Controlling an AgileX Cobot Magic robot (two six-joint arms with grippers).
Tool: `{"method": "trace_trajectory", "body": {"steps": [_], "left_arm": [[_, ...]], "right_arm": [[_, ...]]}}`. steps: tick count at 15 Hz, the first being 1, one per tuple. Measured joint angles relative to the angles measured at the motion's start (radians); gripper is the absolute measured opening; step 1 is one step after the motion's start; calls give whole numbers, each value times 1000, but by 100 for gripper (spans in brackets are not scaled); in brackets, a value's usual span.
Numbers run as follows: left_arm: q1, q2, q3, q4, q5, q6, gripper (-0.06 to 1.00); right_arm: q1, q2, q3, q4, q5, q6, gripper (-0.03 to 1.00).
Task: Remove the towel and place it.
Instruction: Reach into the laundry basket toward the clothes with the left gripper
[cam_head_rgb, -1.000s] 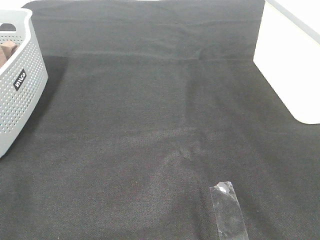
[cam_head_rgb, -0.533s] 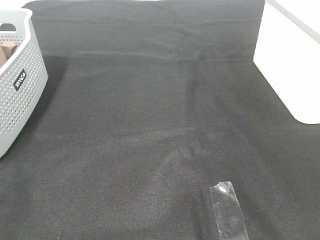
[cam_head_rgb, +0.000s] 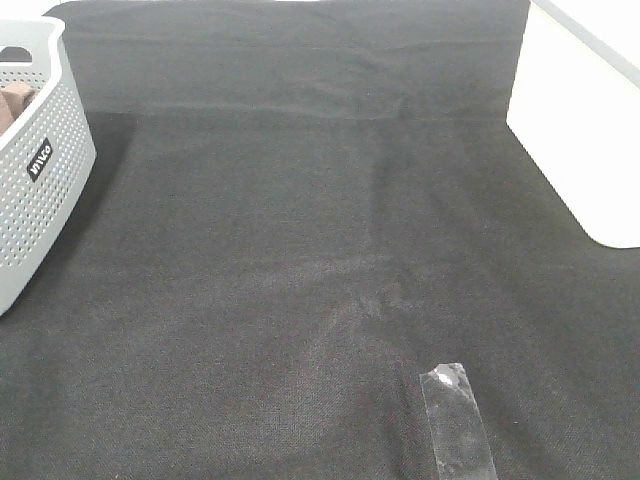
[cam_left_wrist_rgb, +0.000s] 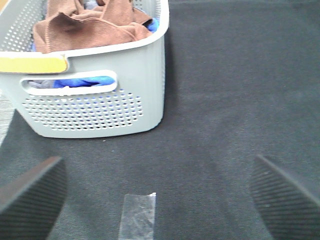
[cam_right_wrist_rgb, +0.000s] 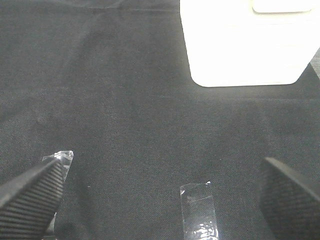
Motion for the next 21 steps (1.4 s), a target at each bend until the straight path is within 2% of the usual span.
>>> {"method": "trace_trajectory", "body": {"steps": [3, 6, 11, 13, 16, 18, 21], "left_arm": [[0, 65, -31, 63, 35, 26, 99], [0, 271, -192, 140, 119, 150, 99], [0, 691, -530, 155, 166, 299, 99], [0, 944, -740, 156, 171, 384, 99], [0, 1247, -981, 157, 171, 481, 99], [3, 1424, -1089, 157, 169, 523, 99], [55, 1630, -1152, 157, 167, 621, 99]], "right_arm": [[0, 0, 0, 1, 0, 0, 96], [0, 0, 0, 4, 0, 0, 96], [0, 1, 0, 4, -1, 0, 96], [0, 1, 0, 5, -1, 0, 96], [0, 1, 0, 5, -1, 0, 96], [0, 1, 0, 5, -1, 0, 96], [0, 1, 0, 5, -1, 0, 96]]}}
